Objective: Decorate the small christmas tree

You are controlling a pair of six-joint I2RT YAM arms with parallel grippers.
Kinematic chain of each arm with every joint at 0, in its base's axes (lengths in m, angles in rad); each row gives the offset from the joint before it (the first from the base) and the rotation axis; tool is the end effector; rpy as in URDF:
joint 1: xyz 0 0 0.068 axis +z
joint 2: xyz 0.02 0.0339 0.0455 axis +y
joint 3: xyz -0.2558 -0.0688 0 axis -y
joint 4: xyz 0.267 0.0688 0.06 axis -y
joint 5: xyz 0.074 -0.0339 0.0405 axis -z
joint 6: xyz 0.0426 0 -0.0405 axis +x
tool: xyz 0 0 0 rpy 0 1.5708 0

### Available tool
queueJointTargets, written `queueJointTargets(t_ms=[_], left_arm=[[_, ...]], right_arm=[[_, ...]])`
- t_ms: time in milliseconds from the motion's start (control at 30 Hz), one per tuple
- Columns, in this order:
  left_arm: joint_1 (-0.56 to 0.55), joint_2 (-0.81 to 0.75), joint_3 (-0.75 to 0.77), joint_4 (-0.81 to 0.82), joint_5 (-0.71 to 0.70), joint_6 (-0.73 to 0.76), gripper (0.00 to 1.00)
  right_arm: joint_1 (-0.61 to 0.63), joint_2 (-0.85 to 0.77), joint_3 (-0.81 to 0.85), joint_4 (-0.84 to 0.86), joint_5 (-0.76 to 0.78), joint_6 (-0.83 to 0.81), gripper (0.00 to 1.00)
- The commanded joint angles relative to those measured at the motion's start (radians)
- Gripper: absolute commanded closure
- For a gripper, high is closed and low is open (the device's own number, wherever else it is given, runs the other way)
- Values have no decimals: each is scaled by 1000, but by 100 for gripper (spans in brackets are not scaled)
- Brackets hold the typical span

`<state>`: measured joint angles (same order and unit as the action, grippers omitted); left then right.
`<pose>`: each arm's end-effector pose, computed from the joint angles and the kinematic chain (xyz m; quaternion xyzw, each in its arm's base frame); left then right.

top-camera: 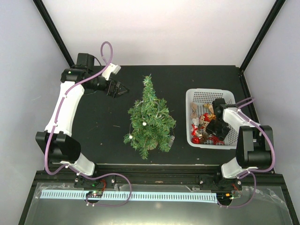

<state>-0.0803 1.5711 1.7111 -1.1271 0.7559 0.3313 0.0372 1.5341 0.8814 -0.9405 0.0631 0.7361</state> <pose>0.3305 -0.0559 0.3784 0.2858 0.8496 -0.3172 0.3095 0.2565 0.0069 0.1382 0.3419 0.9392 -0.0334 0.0015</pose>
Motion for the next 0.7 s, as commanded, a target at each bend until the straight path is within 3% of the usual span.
queueJointTargets(t_ms=[0,67,233,667], left_arm=[[-7,-19,-8,19,23,-13,1],[-7,-21,-10,20,25,-12,1],[-6,-23,-11,22,26,-12,1],[-6,-10,4,24,27,-15,1]], right_arm=[[-6,7,25,-7,0,-23,33],[-5,-4,25,-11,6,-29,27],[-5,-9,26,-20,2,-30,27],[-5,54,-10,26,-10,-34,37]])
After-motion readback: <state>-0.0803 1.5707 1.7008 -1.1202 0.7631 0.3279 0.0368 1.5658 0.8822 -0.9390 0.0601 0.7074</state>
